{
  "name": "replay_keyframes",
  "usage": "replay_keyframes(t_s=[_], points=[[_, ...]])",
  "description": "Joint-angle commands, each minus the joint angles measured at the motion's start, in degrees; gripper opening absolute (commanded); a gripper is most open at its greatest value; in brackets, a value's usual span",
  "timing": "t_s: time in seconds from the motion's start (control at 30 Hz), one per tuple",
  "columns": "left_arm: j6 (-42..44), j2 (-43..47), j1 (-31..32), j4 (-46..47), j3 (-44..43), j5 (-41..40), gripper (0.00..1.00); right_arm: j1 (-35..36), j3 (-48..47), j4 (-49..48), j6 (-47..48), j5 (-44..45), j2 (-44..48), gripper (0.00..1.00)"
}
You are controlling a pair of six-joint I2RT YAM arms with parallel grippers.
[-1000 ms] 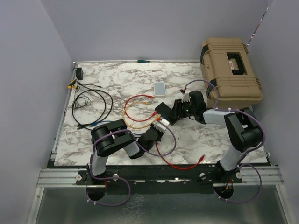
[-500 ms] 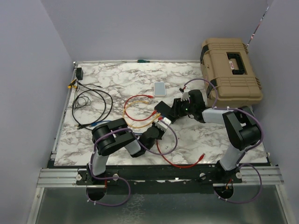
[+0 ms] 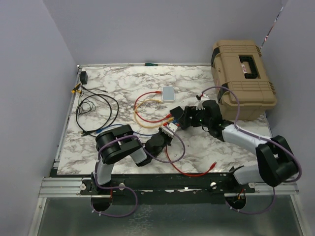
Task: Insert the plug into the switch port
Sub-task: Insert the connector into the switch port.
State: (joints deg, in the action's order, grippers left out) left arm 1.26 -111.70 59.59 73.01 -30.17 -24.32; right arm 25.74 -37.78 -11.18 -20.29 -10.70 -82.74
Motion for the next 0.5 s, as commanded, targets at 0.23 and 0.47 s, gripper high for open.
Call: replay_keyframes(t_s=[0.23,0.47], points=[[-4.5,5.5,-0.4,0.6,3.7,-2.7,0.0,1.9,2.3,10.6,-7.6,13.9,15.9,0.98],[-7.2,6.4,-2.6,-4.6,3.1,-4.2,0.0,1.8,1.4,13.3,-5.9,11.7,15.1,0.98]])
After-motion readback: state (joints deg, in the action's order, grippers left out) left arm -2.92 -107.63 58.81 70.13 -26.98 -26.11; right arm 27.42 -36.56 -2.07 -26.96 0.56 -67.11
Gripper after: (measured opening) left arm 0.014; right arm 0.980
